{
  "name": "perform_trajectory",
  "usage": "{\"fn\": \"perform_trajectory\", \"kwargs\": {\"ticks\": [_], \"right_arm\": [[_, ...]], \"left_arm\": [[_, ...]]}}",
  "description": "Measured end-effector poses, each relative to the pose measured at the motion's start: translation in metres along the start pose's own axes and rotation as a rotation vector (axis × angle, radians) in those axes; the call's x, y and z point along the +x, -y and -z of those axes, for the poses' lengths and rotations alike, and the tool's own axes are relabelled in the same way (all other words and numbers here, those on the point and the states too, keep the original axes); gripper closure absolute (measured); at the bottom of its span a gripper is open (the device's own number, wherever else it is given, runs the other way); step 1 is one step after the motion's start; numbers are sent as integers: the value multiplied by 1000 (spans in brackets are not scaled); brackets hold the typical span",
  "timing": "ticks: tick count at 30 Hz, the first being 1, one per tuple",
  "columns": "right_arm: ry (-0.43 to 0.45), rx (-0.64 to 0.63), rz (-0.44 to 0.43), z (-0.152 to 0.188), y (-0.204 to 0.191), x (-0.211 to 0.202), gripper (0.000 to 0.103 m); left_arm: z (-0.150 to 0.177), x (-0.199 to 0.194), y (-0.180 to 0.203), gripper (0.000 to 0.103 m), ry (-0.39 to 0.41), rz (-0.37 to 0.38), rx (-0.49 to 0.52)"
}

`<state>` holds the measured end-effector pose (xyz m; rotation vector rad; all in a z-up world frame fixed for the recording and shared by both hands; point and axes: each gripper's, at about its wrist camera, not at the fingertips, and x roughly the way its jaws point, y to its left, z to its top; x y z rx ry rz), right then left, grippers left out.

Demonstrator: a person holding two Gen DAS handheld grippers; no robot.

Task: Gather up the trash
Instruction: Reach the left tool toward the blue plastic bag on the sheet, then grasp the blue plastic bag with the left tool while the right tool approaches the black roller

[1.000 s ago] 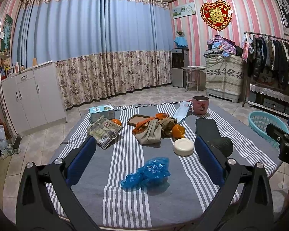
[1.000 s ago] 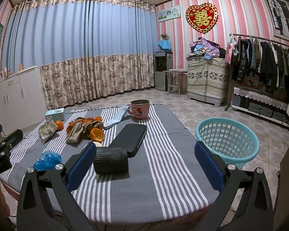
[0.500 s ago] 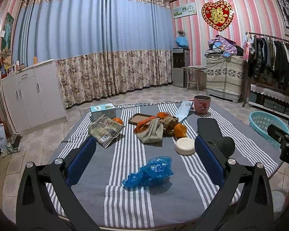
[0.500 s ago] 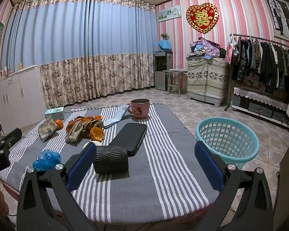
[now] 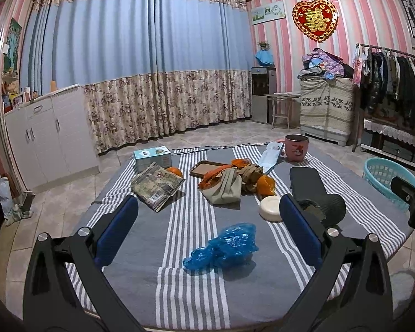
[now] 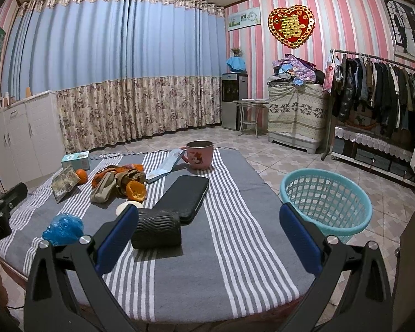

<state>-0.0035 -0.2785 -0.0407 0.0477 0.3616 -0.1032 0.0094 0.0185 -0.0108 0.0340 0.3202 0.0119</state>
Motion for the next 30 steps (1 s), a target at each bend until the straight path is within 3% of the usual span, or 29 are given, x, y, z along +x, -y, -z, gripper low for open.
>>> {"fn": "perform_trajectory", "kwargs": {"ticks": [11, 16, 23, 30], "right_arm": [[-14, -10, 11, 5, 17, 16, 4], [-38, -11, 30, 10, 9, 27, 4], [-62, 11, 63, 14, 14, 37, 4], [-107, -12, 74, 17, 8, 48, 4]], "left_arm": [[10, 17, -29, 4, -25, -65, 23], [20, 41, -31, 4, -94, -24, -32], [35, 67, 1, 4, -132, 21, 58], [50, 92, 15, 5, -224, 63, 96]]}}
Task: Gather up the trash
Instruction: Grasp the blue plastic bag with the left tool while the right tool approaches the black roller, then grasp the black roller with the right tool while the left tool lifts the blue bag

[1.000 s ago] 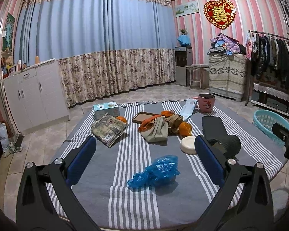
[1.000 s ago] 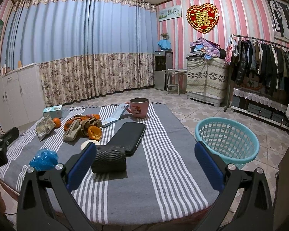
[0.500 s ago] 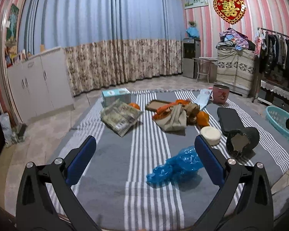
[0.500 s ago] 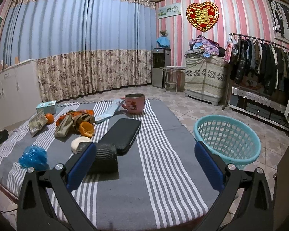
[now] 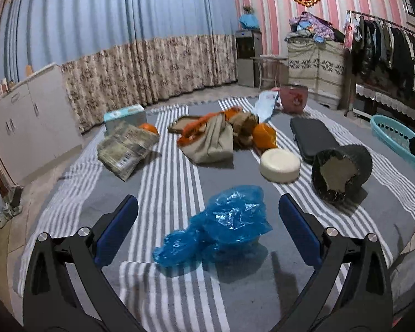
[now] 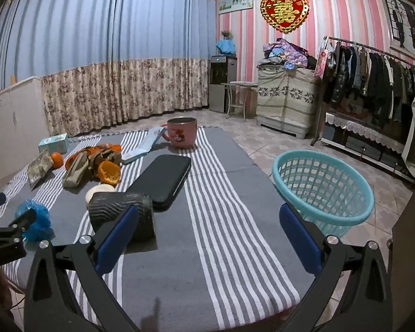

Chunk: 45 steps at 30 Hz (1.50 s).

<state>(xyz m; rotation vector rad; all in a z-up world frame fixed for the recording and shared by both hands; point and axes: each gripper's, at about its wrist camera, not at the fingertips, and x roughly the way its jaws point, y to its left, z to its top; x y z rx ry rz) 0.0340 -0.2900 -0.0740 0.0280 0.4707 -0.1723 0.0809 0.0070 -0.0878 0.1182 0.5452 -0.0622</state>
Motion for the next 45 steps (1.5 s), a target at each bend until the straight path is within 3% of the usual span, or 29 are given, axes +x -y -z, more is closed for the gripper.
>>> {"fn": "perform_trajectory", "kwargs": {"ticks": [2, 5, 7, 10, 12, 27, 32, 45], "right_arm": [[-5, -11, 4, 1, -2, 1, 4], [-16, -12, -4, 2, -4, 2, 4], [-20, -8, -8, 3, -5, 2, 4], [-28, -6, -19, 4, -6, 4, 4], [-33, -1, -29, 4, -6, 4, 4], [-42, -24, -111, 5, -37, 6, 4], [-56, -58, -137, 5, -59, 11, 4], [-193, -55, -145, 6, -75, 59, 4]], "left_arm": [[2, 8, 0, 10, -25, -9, 9], [3, 19, 3, 30, -60, 27, 32], [3, 23, 4, 53, -82, 53, 32], [3, 24, 5, 69, -94, 92, 19], [3, 23, 4, 74, -90, 102, 22], [-29, -16, -38, 78, 7, 43, 4], [-29, -13, -57, 78, 5, 29, -23], [-25, -10, -92, 78, 16, -23, -45]]}}
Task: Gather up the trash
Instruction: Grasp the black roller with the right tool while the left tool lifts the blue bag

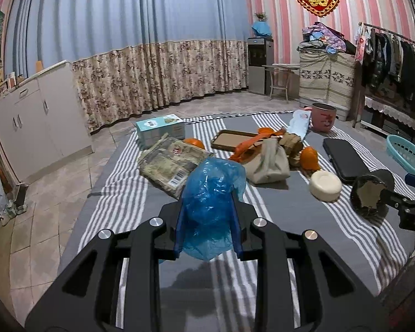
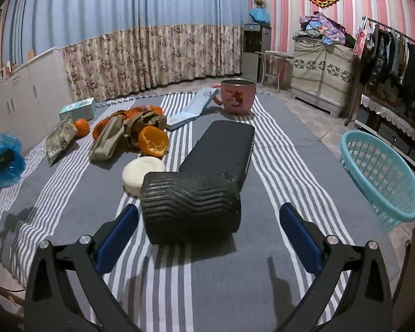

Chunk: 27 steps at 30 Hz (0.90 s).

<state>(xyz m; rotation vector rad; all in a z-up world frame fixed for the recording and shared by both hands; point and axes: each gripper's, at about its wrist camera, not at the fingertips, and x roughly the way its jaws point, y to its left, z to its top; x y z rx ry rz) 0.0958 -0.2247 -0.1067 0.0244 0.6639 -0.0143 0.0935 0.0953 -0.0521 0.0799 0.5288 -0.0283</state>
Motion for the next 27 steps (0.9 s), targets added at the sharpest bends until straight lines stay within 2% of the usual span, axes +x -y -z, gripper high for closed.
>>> {"fn": "perform_trajectory", "kwargs": {"ticks": [4, 8, 13, 18, 27], "right_arm": [[-48, -2, -12, -3, -1, 15, 6], [-70, -12, -36, -7, -4, 20, 33], [-62, -31, -55, -10, -7, 20, 34], [-2, -27, -50, -15, 2, 3, 34], [124, 33, 7, -32, 64, -37, 34]], "left_arm": [[-2, 2, -5, 78, 10, 4, -18], [-5, 8, 0, 78, 1, 9, -12], [-9, 10, 12, 78, -1, 17, 10], [-15, 8, 29, 78, 3, 24, 40], [-38, 0, 75, 78, 27, 69, 74]]}}
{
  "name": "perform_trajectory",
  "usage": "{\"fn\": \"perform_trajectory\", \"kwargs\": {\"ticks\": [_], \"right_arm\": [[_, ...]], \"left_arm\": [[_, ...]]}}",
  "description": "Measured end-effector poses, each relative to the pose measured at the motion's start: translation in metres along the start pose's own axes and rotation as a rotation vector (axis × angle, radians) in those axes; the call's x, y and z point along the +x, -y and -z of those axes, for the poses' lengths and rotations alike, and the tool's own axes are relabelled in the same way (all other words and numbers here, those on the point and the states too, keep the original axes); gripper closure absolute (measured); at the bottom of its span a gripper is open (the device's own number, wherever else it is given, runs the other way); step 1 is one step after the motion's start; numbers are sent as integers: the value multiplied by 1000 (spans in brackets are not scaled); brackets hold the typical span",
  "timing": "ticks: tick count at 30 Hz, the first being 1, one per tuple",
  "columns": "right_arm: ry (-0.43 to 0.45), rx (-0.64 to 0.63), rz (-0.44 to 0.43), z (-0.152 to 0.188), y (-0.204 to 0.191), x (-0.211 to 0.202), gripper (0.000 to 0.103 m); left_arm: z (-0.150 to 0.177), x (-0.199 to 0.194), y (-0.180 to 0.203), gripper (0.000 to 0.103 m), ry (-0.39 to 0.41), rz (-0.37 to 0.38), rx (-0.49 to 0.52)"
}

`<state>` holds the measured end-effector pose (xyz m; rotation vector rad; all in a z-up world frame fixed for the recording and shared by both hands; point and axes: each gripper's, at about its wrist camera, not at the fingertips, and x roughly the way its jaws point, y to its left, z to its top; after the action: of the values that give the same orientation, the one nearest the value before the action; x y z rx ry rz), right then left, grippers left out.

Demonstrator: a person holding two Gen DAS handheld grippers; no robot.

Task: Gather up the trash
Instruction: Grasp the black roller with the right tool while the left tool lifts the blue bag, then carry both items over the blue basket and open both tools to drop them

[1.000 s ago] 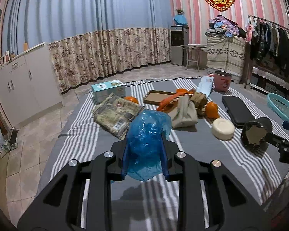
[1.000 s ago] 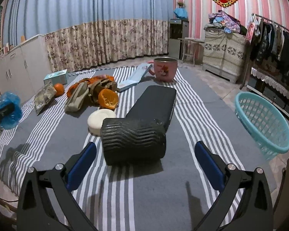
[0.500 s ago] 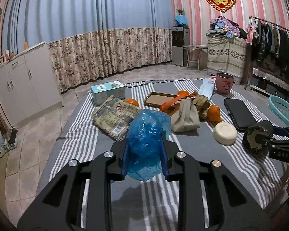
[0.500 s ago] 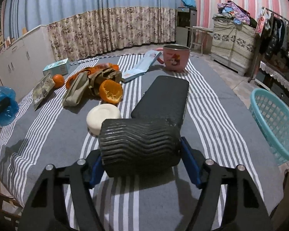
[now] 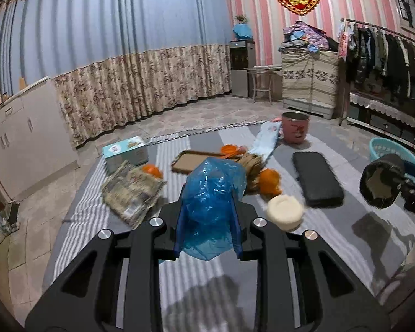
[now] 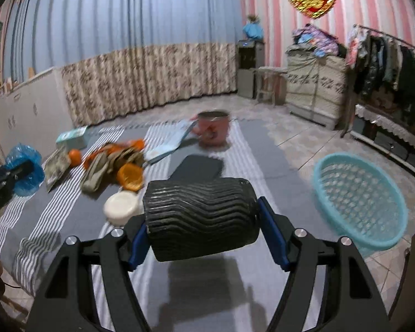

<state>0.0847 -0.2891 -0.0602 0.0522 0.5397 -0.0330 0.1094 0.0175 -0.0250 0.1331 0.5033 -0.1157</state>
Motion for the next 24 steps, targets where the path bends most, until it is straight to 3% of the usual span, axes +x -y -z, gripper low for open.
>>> {"fn": "perform_trajectory", "kwargs": {"ticks": [13, 24], "right_arm": [[79, 137, 146, -18, 135, -49, 34], [125, 220, 270, -14, 214, -83, 34]], "left_arm": [[-51, -11, 125, 78, 61, 181, 82], [-78, -20, 229, 78, 83, 343, 137]]}}
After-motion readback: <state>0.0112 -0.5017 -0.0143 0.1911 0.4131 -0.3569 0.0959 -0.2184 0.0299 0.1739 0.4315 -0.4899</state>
